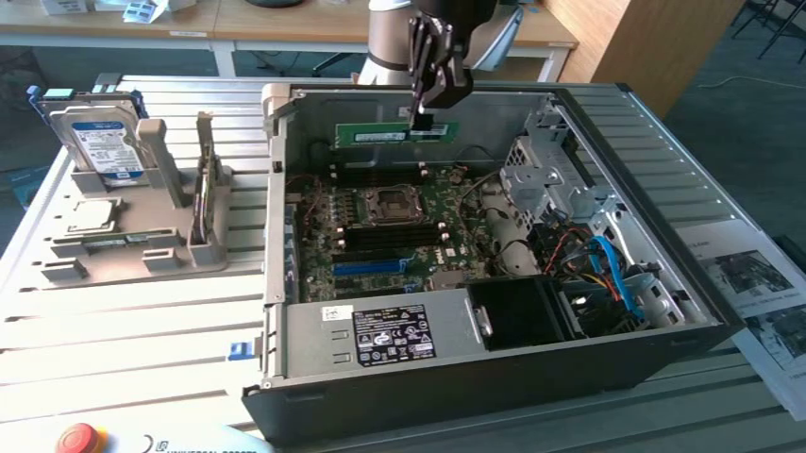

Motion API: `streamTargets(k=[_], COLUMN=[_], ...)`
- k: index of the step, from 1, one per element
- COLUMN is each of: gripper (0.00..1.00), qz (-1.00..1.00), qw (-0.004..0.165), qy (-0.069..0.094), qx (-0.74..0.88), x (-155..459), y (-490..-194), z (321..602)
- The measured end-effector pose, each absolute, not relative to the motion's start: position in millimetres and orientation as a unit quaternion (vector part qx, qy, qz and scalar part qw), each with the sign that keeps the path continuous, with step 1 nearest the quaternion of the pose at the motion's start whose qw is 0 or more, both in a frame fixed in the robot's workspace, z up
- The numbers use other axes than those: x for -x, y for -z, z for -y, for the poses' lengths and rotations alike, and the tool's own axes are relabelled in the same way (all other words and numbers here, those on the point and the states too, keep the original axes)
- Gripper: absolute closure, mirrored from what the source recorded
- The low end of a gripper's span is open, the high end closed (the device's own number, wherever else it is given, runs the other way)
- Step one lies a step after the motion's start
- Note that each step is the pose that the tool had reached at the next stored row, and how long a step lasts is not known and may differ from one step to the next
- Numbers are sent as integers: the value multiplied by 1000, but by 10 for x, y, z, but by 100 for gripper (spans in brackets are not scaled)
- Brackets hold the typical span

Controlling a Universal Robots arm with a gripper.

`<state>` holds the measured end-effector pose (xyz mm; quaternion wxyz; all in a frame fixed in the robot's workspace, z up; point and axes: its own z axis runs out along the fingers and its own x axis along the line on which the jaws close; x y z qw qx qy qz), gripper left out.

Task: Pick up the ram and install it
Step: 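Pick up the ram and move it above insertion slot, then insert the ram into the slot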

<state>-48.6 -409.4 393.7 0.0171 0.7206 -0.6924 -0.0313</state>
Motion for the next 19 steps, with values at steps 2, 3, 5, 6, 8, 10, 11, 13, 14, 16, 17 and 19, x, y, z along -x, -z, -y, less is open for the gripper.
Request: streamTargets(k=[2, 3, 5, 6, 8, 10, 11, 13, 14, 16, 17, 19], gripper=[88, 88, 88, 88, 88, 88, 88, 88, 88, 88, 88, 88], qz=[692, 692, 692, 692, 692, 692, 692, 692, 692, 692, 692, 692], qw=[17, 17, 17, 17, 16, 16, 16, 16, 16, 16, 16, 16], qy=[31, 31, 31, 31, 31, 30, 30, 30, 30, 30, 30, 30], qx=[-721, -721, -721, -721, -721, -721, -721, -721, -721, -721, -721, -721], x=[486, 486, 487, 486, 486, 486, 486, 486, 486, 486, 486, 486], y=[-3917, -3906, -3885, -3874, -3851, -3828, -3817, -3801, -3796, -3796, -3794, -3794], z=[4094, 4094, 4094, 4094, 4094, 4094, 4094, 4094, 4094, 4094, 4094, 4094])
